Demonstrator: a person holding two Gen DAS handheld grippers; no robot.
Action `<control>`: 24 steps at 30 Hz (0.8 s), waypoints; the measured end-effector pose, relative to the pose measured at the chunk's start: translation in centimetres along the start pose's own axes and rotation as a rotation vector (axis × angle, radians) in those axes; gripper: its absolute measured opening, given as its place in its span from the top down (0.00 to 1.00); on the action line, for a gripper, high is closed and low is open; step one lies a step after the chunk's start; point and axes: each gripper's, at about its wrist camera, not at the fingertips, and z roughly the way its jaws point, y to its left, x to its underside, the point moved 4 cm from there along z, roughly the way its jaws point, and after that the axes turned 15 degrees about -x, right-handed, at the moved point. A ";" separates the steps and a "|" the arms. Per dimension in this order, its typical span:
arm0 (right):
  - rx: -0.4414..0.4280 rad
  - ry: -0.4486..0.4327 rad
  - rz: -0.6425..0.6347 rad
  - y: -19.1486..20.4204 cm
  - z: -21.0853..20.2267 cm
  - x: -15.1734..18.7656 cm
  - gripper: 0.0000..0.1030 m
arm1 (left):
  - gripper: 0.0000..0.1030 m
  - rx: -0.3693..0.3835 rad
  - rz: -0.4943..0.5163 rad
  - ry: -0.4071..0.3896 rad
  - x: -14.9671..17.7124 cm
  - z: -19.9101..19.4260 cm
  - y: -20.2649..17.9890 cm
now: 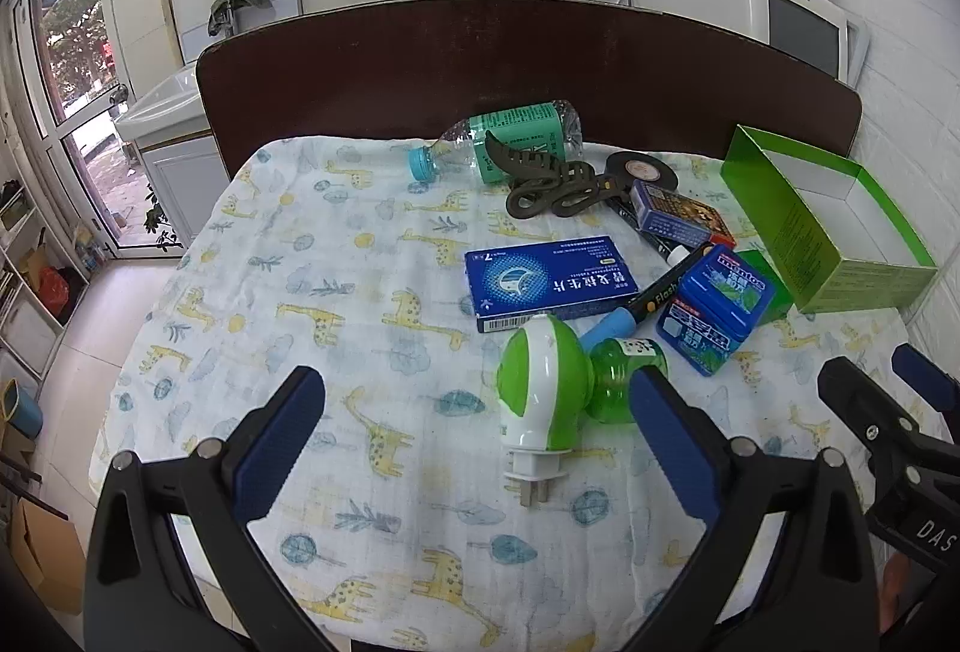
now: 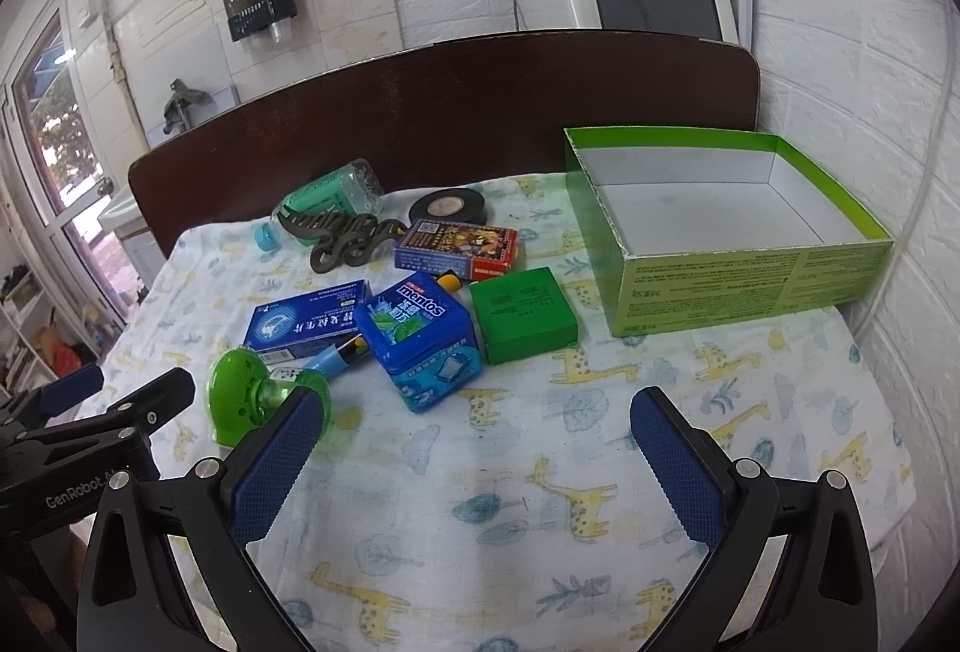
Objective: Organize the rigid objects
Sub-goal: 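Move the left tool toward the green-and-white plug-in repellent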
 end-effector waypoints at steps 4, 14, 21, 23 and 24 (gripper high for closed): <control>-0.056 0.009 -0.022 1.0 0.5 0.1 0.18 | 0.04 0.003 0.032 0.042 0.4 0.6 0.1; -0.157 0.092 -0.029 3.0 2.5 0.9 0.51 | 0.14 0.043 0.039 0.067 1.2 2.1 0.0; -0.202 0.144 0.012 3.4 4.1 1.2 0.51 | 0.29 0.108 0.045 0.115 2.0 3.3 -0.6; -0.210 0.154 0.014 3.6 4.6 1.4 0.51 | 0.29 0.123 0.042 0.122 2.1 3.5 -0.7; -0.215 0.159 0.018 3.6 4.8 1.4 0.51 | 0.29 0.127 0.045 0.122 2.1 3.6 -0.8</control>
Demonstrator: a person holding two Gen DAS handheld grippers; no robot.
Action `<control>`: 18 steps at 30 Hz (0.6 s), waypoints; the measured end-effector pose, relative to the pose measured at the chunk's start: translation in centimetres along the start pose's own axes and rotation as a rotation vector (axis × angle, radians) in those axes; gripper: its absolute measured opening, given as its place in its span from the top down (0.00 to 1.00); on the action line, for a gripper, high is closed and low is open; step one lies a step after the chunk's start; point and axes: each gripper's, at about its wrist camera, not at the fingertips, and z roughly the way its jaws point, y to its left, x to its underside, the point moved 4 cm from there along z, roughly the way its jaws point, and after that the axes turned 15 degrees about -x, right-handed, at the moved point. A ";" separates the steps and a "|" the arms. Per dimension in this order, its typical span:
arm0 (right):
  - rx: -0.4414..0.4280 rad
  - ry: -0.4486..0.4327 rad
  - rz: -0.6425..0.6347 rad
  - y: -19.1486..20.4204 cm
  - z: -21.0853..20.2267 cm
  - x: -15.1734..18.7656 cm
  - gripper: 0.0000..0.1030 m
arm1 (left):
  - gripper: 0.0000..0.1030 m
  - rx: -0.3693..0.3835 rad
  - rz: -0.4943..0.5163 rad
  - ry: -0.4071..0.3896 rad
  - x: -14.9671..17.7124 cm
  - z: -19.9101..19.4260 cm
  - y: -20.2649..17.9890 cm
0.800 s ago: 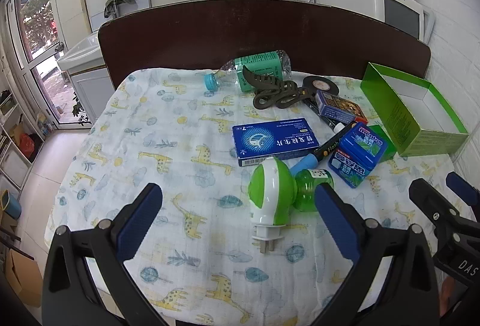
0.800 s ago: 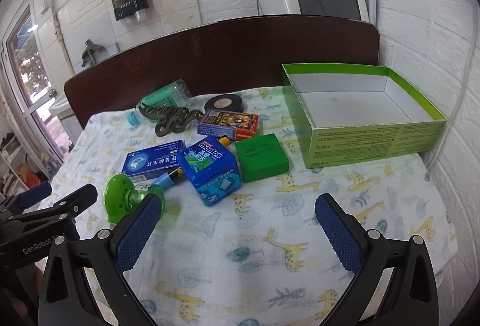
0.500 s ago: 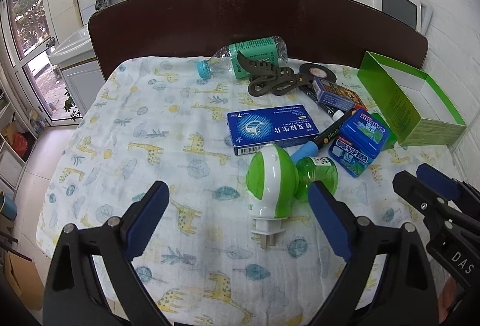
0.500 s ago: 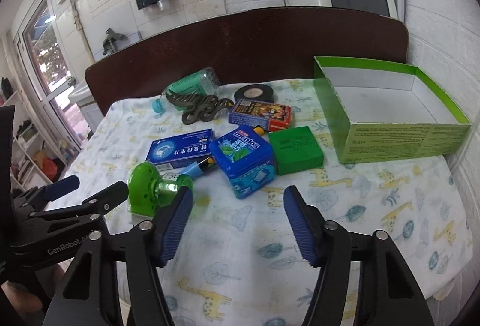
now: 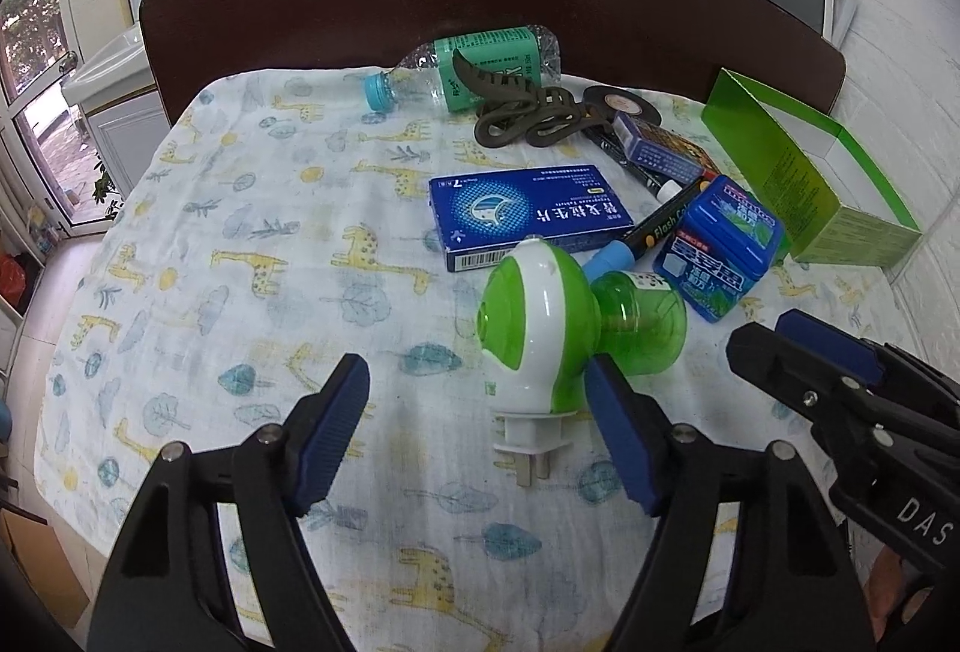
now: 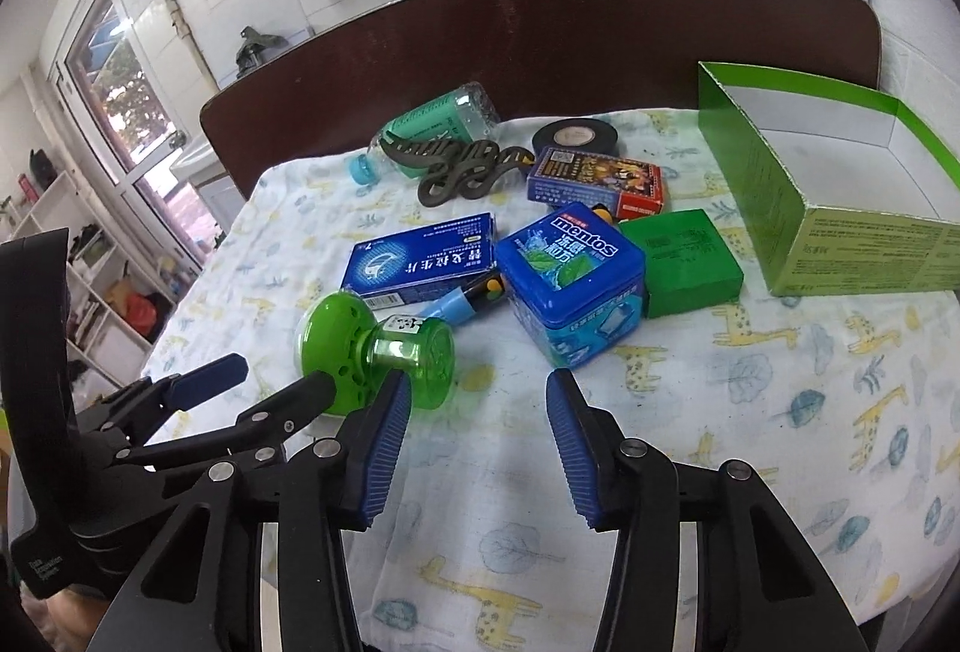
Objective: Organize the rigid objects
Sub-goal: 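Move the left tool toward the green-and-white plug-in repellent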
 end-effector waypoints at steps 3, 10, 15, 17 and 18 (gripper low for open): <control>-0.012 0.016 0.015 -0.1 0.8 -0.1 0.51 | 0.30 0.000 0.008 -0.004 -0.1 0.4 0.0; -0.032 0.028 0.043 -0.3 2.0 -0.5 0.52 | 0.45 0.095 -0.006 0.042 -0.1 1.7 -0.4; -0.131 0.051 0.099 -0.2 3.3 -0.8 0.55 | 0.65 0.136 0.040 0.080 0.3 2.8 -1.6; -0.127 0.058 0.097 -0.1 3.8 -1.0 0.55 | 0.65 0.139 0.043 0.077 0.4 3.0 -1.7; -0.129 0.063 0.097 0.0 4.1 -1.0 0.55 | 0.65 0.142 0.048 0.075 0.3 3.0 -1.8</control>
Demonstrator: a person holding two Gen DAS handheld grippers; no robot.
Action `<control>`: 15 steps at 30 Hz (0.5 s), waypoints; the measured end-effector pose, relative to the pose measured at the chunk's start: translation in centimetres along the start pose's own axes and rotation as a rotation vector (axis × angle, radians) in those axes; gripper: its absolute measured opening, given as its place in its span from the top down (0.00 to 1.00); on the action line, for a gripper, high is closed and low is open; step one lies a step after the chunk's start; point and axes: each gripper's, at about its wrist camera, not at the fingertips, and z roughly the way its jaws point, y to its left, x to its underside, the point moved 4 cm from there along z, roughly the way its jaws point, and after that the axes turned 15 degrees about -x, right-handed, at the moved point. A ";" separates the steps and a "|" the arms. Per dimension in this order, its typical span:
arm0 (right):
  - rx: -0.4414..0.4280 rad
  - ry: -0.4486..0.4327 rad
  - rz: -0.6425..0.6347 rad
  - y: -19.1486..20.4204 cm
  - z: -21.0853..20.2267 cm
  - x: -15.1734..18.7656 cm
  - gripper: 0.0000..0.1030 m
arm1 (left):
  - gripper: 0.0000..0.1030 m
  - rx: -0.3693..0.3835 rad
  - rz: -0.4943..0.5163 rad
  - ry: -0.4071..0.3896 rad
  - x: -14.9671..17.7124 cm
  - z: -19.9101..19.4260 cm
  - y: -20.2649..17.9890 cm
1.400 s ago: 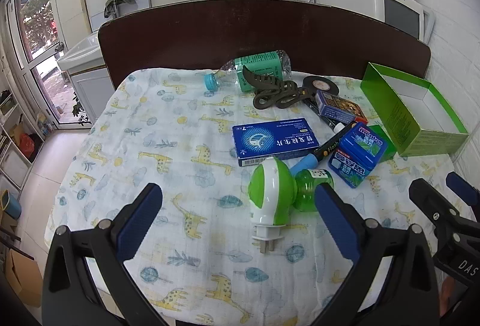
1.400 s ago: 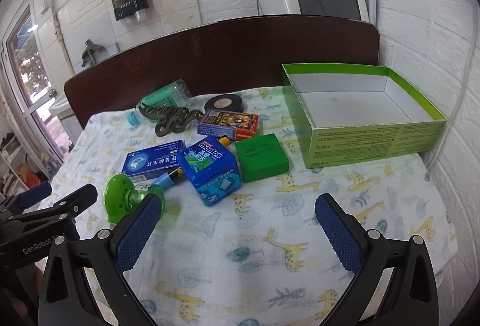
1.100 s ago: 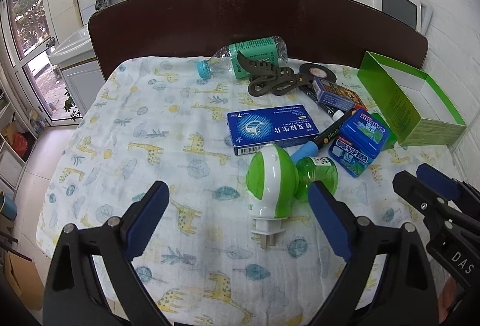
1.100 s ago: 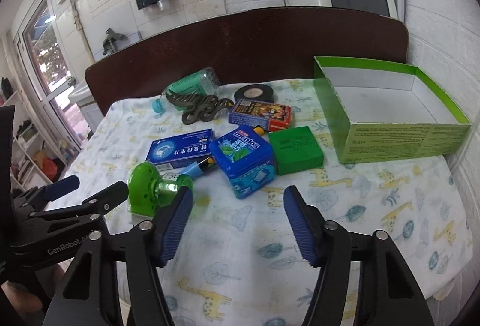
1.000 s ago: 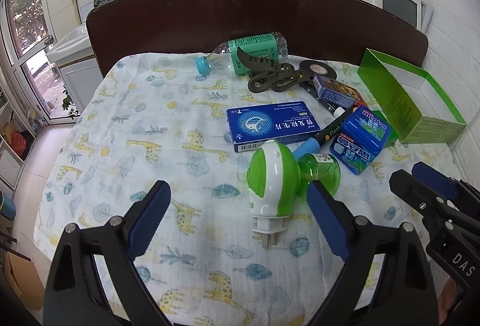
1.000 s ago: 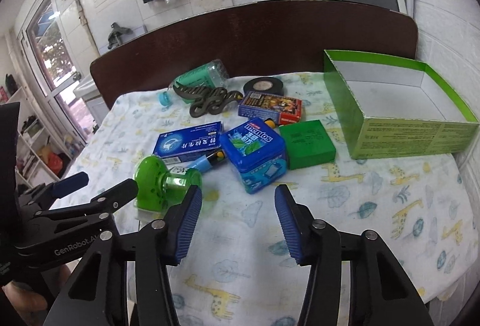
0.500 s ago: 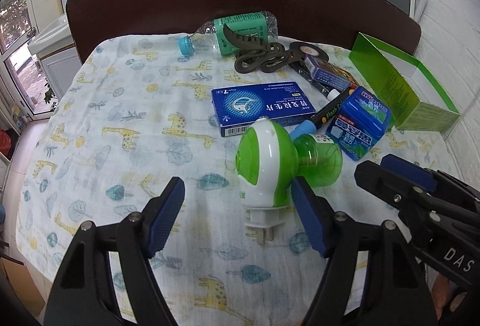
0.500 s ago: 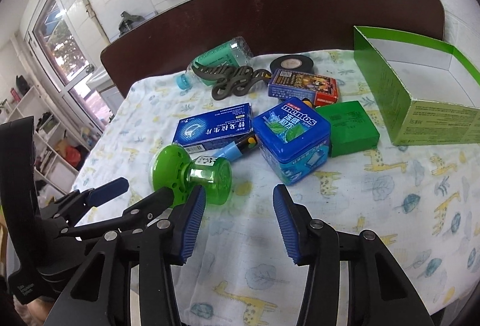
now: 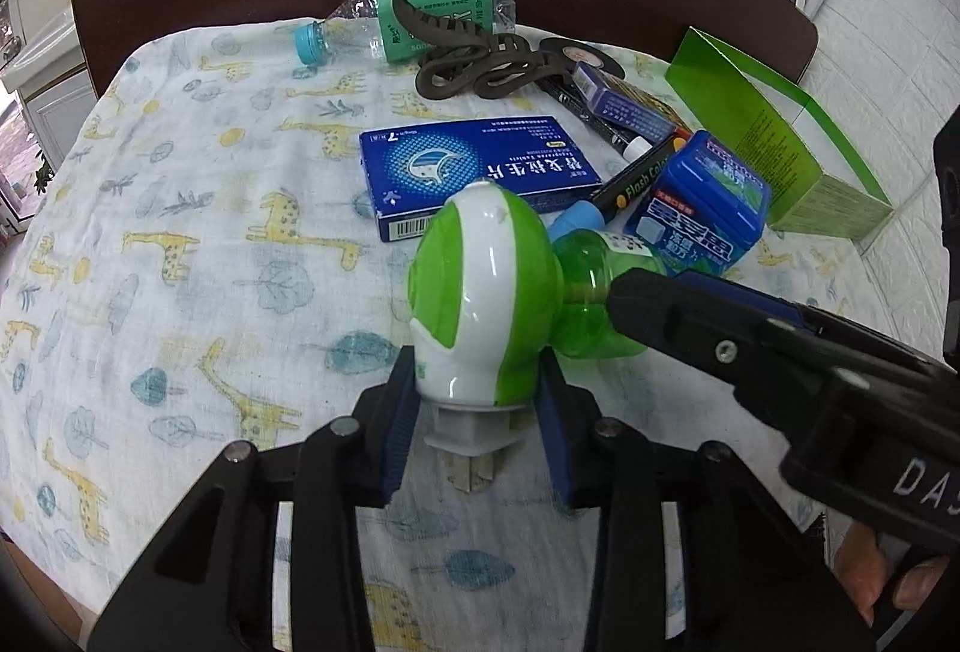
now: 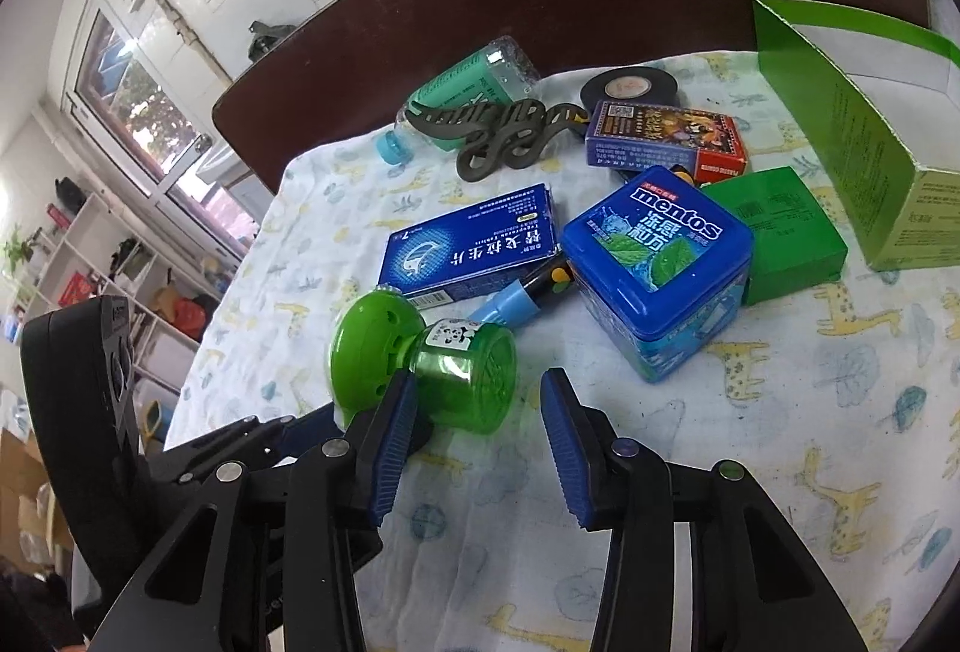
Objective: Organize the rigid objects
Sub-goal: 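Move the left tool toward the green-and-white plug-in repellent, then grasp the green-and-white plug-in repellent with the left tool and lift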
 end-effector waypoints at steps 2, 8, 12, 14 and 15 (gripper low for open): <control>-0.009 0.014 0.010 -0.1 0.6 -0.1 0.55 | 0.65 0.004 0.006 -0.002 -0.1 0.1 0.0; 0.006 0.038 -0.008 0.0 1.8 -0.1 0.61 | 0.65 0.012 0.025 -0.027 -0.5 -0.4 -0.4; 0.001 0.011 -0.022 0.1 0.7 -0.6 0.61 | 0.65 0.009 0.039 -0.054 -1.2 -1.5 -1.1; 0.005 -0.007 -0.040 0.3 0.0 -1.0 0.61 | 0.65 0.006 0.048 -0.071 -1.7 -2.2 -1.6; 0.005 -0.018 -0.044 0.3 -0.5 -1.2 0.61 | 0.65 0.005 0.054 -0.082 -2.0 -2.6 -2.0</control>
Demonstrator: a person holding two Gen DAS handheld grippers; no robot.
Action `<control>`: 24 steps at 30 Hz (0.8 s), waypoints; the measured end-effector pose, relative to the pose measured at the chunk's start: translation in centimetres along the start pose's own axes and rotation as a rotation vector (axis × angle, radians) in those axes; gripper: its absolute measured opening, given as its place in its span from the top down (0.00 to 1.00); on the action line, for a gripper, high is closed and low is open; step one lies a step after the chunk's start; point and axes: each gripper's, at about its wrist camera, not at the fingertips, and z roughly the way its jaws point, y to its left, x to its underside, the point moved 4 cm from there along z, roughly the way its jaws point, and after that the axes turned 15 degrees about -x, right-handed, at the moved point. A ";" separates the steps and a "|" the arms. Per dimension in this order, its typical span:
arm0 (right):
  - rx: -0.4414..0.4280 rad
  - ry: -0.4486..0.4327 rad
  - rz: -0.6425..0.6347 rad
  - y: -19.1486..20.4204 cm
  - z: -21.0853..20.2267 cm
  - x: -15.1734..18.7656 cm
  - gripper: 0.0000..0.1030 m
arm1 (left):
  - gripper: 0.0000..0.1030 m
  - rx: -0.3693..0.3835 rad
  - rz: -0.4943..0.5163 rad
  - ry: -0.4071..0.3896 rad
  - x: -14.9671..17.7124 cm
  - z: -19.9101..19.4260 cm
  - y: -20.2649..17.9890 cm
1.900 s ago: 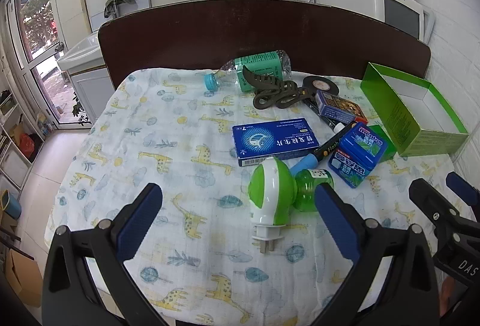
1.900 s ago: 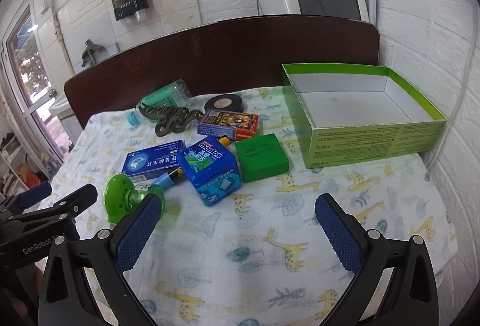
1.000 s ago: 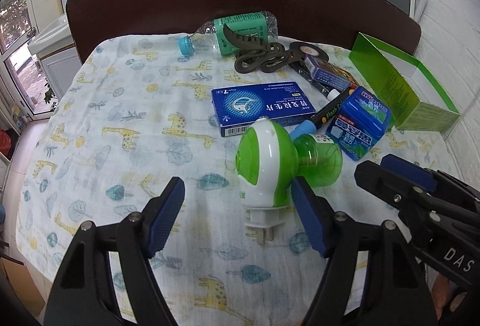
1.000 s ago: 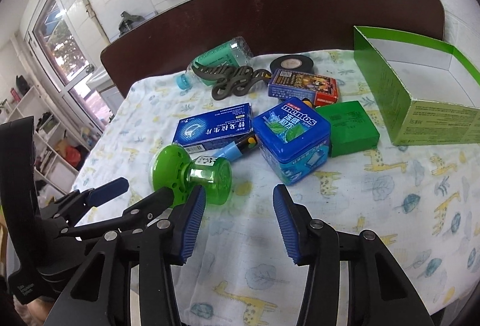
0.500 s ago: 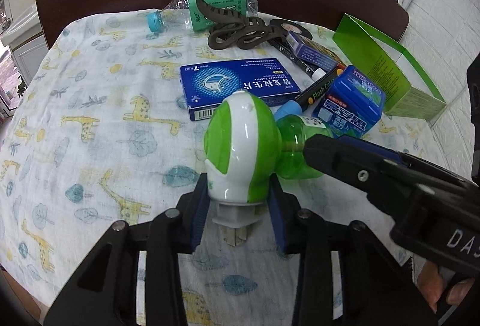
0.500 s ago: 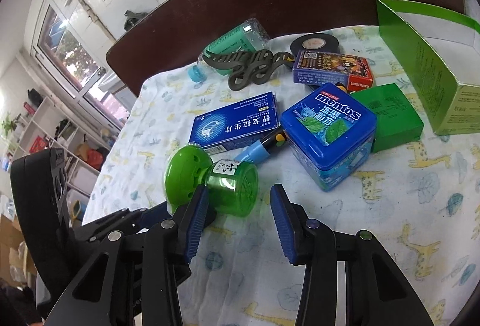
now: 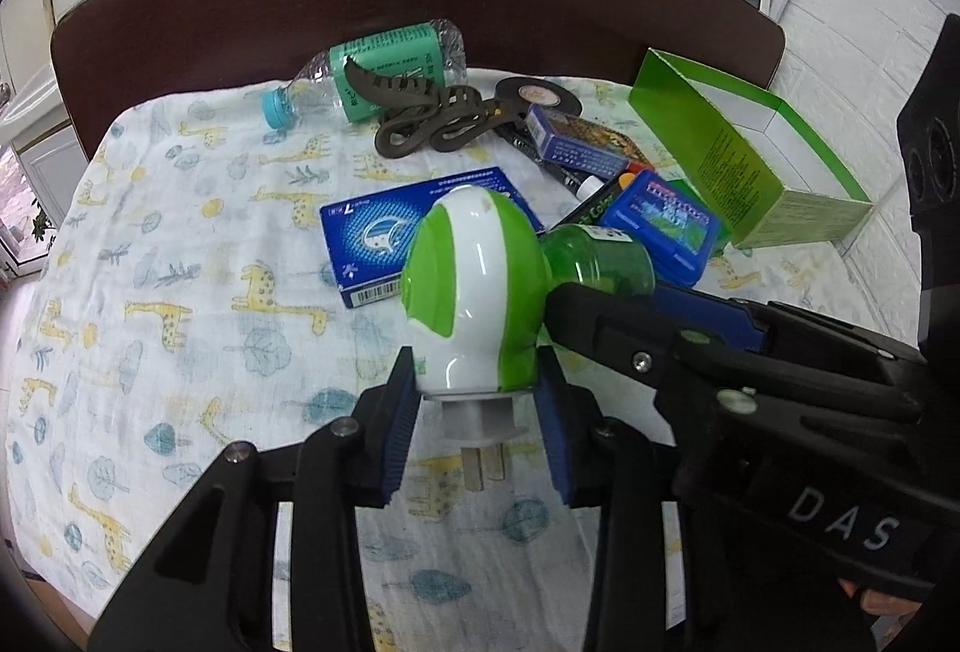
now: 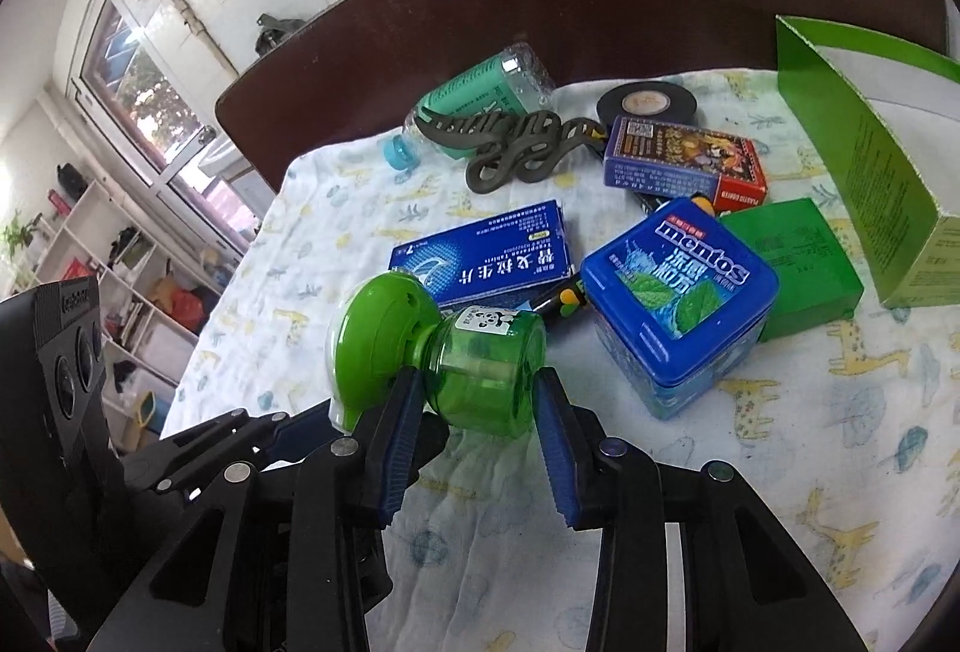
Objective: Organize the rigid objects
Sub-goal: 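Grasp the green-and-white plug-in repellent with the left tool and lift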
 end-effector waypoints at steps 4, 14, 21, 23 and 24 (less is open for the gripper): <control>-0.002 -0.055 -0.013 -0.2 -2.5 -0.9 0.61 | 0.65 -0.001 0.042 -0.051 -1.6 -1.6 -2.0; 0.100 -0.258 -0.027 -4.5 -11.9 -4.3 0.61 | 0.64 0.063 0.201 -0.170 -7.7 -3.9 -12.2; 0.159 -0.310 -0.013 -10.4 -16.0 -7.7 0.61 | 0.64 0.132 0.239 -0.154 -11.9 -2.2 -18.8; 0.157 -0.307 0.012 -12.4 -16.4 -8.3 0.61 | 0.66 0.155 0.246 -0.129 -12.7 -1.3 -20.2; 0.156 -0.309 0.020 -13.2 -16.6 -8.5 0.61 | 0.66 0.162 0.248 -0.118 -12.9 -0.8 -20.8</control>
